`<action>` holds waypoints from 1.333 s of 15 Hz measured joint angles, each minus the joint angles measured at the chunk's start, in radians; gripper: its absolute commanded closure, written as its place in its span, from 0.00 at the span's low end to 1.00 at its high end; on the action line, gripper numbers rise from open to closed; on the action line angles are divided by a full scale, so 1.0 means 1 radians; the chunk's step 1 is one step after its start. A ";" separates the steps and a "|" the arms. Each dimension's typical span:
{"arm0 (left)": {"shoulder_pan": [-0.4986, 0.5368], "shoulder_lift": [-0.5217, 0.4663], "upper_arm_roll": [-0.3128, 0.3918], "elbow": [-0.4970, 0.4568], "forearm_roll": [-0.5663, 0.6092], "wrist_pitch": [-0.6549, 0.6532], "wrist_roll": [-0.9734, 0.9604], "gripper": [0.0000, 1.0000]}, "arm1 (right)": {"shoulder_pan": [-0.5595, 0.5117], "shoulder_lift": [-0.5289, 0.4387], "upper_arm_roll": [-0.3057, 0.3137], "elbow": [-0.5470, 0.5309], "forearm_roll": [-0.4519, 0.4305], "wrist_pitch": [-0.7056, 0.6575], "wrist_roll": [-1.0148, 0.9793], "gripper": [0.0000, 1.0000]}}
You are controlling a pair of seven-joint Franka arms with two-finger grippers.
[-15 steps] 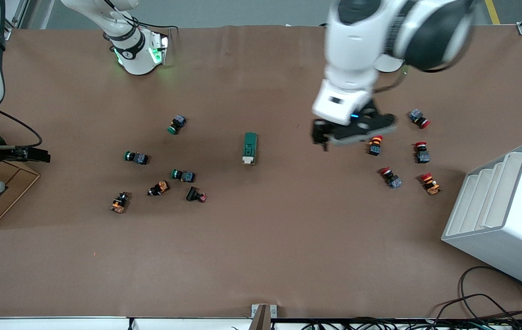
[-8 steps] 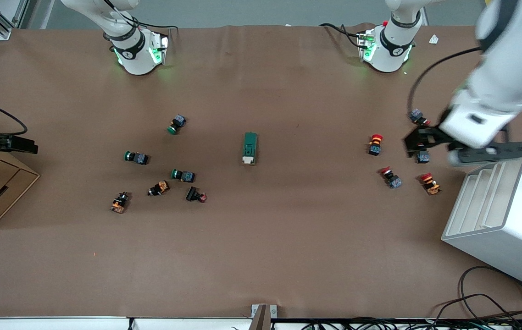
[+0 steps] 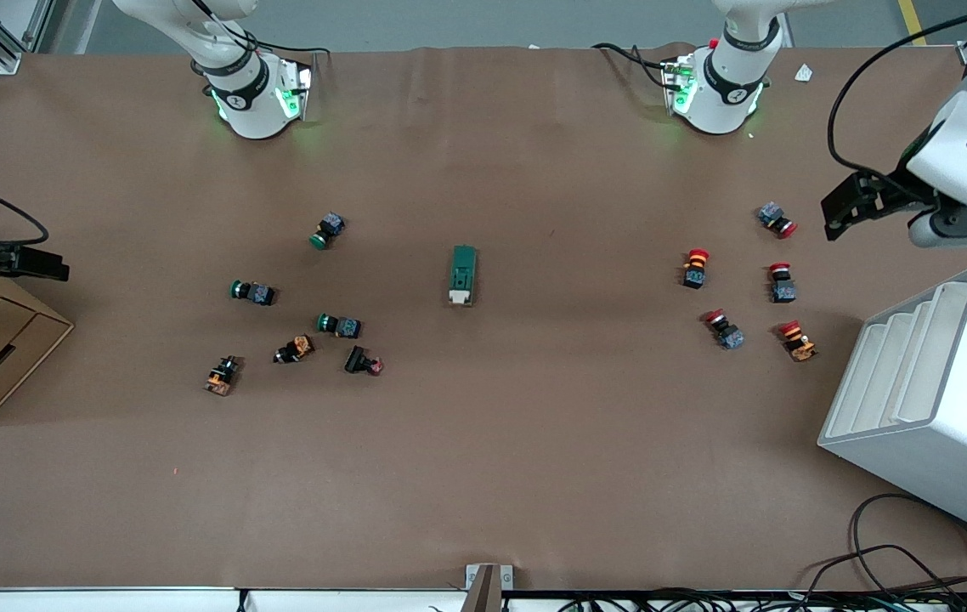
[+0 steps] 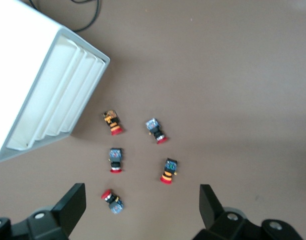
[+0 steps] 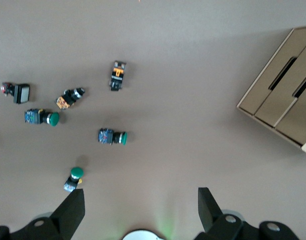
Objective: Close load switch with both arms
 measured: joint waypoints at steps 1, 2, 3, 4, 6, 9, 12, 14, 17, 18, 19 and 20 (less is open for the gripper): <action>-0.025 -0.020 0.036 -0.026 -0.014 -0.001 0.011 0.00 | 0.000 -0.006 0.001 0.003 0.006 -0.008 0.000 0.00; -0.042 -0.039 0.060 -0.053 -0.022 -0.001 0.018 0.00 | 0.000 -0.016 0.002 0.004 0.010 -0.014 0.000 0.00; -0.053 -0.059 0.071 -0.080 -0.027 -0.001 0.020 0.00 | 0.000 -0.030 0.003 0.001 0.012 -0.025 0.000 0.00; -0.059 -0.078 0.074 -0.106 -0.030 -0.001 0.020 0.00 | 0.000 -0.048 0.003 -0.009 0.012 -0.028 0.000 0.00; -0.065 -0.113 0.075 -0.152 -0.043 -0.001 0.020 0.00 | -0.001 -0.100 0.001 -0.062 0.012 -0.004 0.000 0.00; -0.070 -0.150 0.092 -0.188 -0.049 -0.001 0.020 0.00 | -0.002 -0.195 0.000 -0.160 0.012 0.030 0.028 0.00; -0.070 -0.159 0.110 -0.192 -0.050 -0.001 0.020 0.00 | -0.002 -0.256 0.004 -0.204 0.013 0.029 0.052 0.00; -0.070 -0.163 0.113 -0.192 -0.050 0.000 0.020 0.00 | -0.002 -0.277 0.004 -0.221 0.013 0.027 0.056 0.00; -0.070 -0.167 0.113 -0.192 -0.051 0.003 0.020 0.00 | -0.002 -0.319 0.004 -0.248 0.027 0.027 0.060 0.00; -0.070 -0.167 0.113 -0.192 -0.051 0.003 0.020 0.00 | -0.002 -0.334 0.004 -0.257 0.034 0.026 0.061 0.00; -0.070 -0.167 0.113 -0.191 -0.051 0.003 0.024 0.00 | -0.002 -0.350 0.004 -0.266 0.041 0.027 0.062 0.00; -0.070 -0.167 0.113 -0.189 -0.051 0.003 0.031 0.00 | -0.002 -0.362 0.005 -0.274 0.047 0.027 0.062 0.00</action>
